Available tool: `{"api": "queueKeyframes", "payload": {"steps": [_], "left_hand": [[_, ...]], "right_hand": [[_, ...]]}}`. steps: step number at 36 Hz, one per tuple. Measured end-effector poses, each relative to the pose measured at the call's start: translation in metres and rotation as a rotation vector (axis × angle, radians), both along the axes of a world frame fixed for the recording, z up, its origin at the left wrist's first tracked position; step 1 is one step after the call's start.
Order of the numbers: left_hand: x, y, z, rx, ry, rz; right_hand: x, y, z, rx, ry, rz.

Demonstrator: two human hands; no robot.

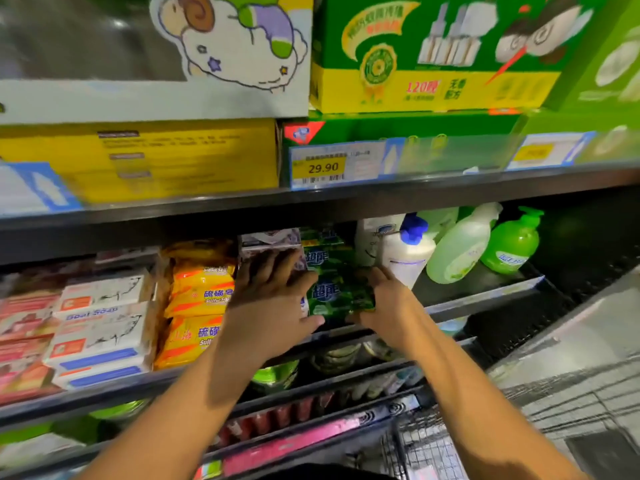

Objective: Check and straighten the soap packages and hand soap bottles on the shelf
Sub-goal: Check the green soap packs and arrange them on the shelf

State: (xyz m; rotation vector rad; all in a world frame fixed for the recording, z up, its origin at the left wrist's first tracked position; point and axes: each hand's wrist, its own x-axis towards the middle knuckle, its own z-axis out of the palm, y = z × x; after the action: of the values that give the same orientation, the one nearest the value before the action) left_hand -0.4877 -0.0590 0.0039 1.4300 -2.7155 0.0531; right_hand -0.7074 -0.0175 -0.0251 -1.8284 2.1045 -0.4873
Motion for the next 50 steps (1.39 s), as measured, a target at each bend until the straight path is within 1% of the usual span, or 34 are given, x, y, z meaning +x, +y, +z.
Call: {"api": "queueKeyframes", "payload": {"steps": [2,3,4,6,8,13,19,23,26,28,30,31,33,34,35,38,41,42,43,45,46,47,48,49,50], "left_hand": [[0.001,-0.002,-0.003,0.052,0.000,-0.015],[0.002,-0.004,-0.003,0.082,-0.001,-0.009],[0.002,-0.004,-0.002,0.103,-0.001,-0.010],[0.003,-0.005,-0.003,0.121,0.007,-0.023],[0.004,-0.005,-0.003,0.126,0.015,-0.036],[0.006,-0.006,-0.005,0.075,0.046,-0.071],[0.011,-0.005,-0.009,-0.006,0.028,-0.111],[0.012,-0.007,-0.007,0.009,0.033,-0.117],[0.011,-0.006,-0.008,0.021,0.042,-0.112],[0.012,-0.006,-0.007,0.045,0.055,-0.112],[0.013,-0.004,-0.001,0.083,0.075,-0.116],[0.014,-0.003,0.004,0.124,0.088,-0.130],[0.015,-0.004,0.015,0.291,0.137,-0.217],[0.014,-0.005,0.020,0.379,0.201,-0.289],[0.014,-0.007,0.024,0.422,0.283,-0.375],[0.010,-0.013,0.025,0.358,0.457,-0.618],[0.002,-0.012,0.025,0.331,0.647,-0.684],[-0.001,-0.010,0.027,0.337,0.723,-0.695],[-0.005,-0.008,0.028,0.339,0.796,-0.708],[-0.012,-0.003,0.030,0.344,0.903,-0.703],[-0.015,0.000,0.031,0.391,0.947,-0.671],[-0.017,0.002,0.030,0.506,1.003,-0.616],[-0.018,0.004,0.031,0.667,1.080,-0.544],[-0.020,0.005,0.030,0.828,1.162,-0.455],[-0.022,0.005,0.029,0.946,1.230,-0.356]], "right_hand": [[-0.001,0.000,-0.001,-0.017,-0.135,0.041],[-0.002,0.000,0.000,-0.016,-0.165,0.067],[-0.002,0.000,0.001,-0.020,-0.157,0.082],[-0.002,-0.002,0.008,-0.002,-0.047,0.138],[-0.002,-0.002,0.015,0.053,0.007,0.162],[-0.004,0.002,0.021,0.030,0.011,0.149],[0.003,0.011,0.021,-0.096,0.042,0.105],[0.006,0.024,0.025,-0.239,0.082,0.107],[0.003,0.039,0.034,-0.294,0.138,0.079],[0.000,0.050,0.044,-0.339,0.113,0.049],[0.000,0.063,0.052,-0.396,0.003,-0.019],[0.001,0.069,0.055,-0.411,-0.096,-0.060],[0.003,0.077,0.058,-0.438,-0.390,-0.130],[0.004,0.081,0.059,-0.453,-0.540,-0.159],[0.007,0.083,0.059,-0.472,-0.657,-0.185],[0.013,0.082,0.056,-0.486,-0.919,-0.259],[0.020,0.078,0.052,-0.407,-1.225,-0.334],[0.023,0.077,0.053,-0.366,-1.300,-0.341],[0.027,0.077,0.055,-0.305,-1.335,-0.348],[0.032,0.078,0.059,-0.170,-1.320,-0.356],[0.032,0.080,0.061,-0.115,-1.328,-0.354],[0.033,0.081,0.063,-0.076,-1.350,-0.352],[0.032,0.083,0.064,-0.059,-1.368,-0.344],[0.031,0.085,0.065,-0.058,-1.383,-0.322],[0.030,0.087,0.067,-0.065,-1.385,-0.293]]}}
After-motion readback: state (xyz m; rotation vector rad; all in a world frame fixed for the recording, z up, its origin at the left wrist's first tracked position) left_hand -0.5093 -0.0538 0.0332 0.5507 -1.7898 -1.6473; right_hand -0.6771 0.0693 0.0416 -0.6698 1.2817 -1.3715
